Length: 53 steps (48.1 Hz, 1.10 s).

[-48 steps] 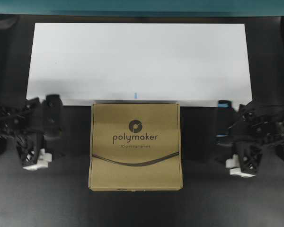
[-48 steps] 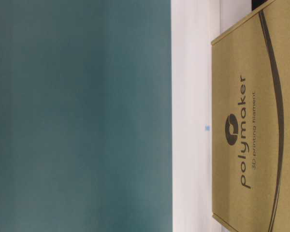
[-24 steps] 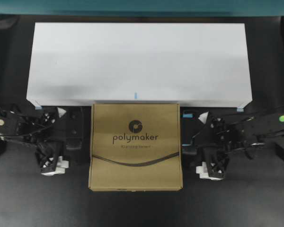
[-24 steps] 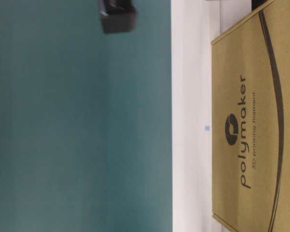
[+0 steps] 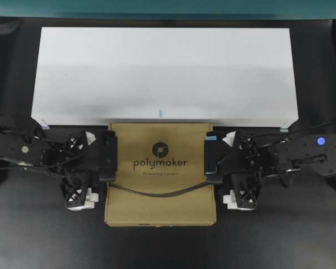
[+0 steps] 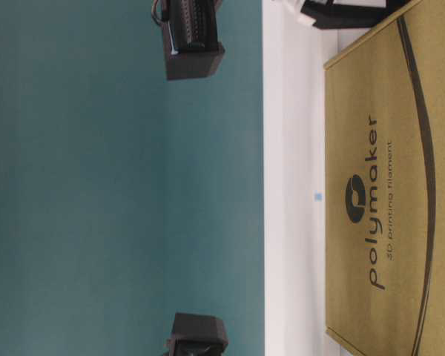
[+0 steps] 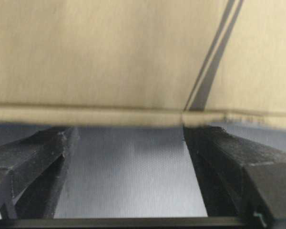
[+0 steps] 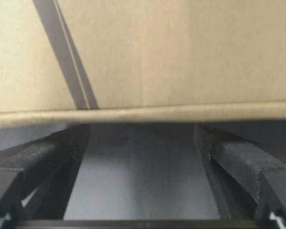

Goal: Place the cardboard box on the stand after clamping it between your arms.
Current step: 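Press both grippers against the box sides to clamp it, then lift the clamped box and carry it back over the white stand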

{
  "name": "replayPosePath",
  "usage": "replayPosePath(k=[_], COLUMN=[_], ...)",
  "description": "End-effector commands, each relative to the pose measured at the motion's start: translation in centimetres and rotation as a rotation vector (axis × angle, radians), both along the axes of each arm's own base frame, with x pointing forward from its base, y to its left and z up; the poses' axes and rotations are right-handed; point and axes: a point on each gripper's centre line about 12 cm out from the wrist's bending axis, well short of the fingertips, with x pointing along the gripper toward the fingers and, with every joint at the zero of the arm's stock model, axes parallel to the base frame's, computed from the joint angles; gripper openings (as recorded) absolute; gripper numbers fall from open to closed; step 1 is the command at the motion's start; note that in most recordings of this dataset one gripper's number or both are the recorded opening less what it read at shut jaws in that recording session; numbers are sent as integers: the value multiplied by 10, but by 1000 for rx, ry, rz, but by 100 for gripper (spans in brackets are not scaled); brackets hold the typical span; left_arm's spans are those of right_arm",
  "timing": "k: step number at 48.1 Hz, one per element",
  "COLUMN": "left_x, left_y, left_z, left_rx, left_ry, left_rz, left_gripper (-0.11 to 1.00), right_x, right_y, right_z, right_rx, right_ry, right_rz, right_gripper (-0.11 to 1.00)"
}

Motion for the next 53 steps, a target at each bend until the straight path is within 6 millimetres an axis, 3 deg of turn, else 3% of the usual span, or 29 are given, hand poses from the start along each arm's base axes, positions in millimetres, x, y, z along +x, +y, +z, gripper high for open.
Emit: replayPosePath(k=[1,13,28,37,46,53], left_x=[9,12,10,12,17,23], left_y=[-2,-2,-2,-2,-1,1], left_z=[5,5,4,8,26,54], left_rx=[-1,2,3,2,-3,-9], left_ry=[-40,-43,-39,-49,-106,-166], left_rz=[-9,-12,-12,-12,-9,3], left_gripper=[85,85,84,84,84,84], right_x=[7,24,22,30,34,33], right_y=[-2,1,0,3,3,3], right_z=[-4,-5,-6,6,23,38], right_rx=[-12,-20,-21,-14,-11,-15], right_ry=[-4,-34,-30,-65,-94,-90], right_rz=[10,28,25,26,23,19], right_gripper=[84,84,84,84,84,84])
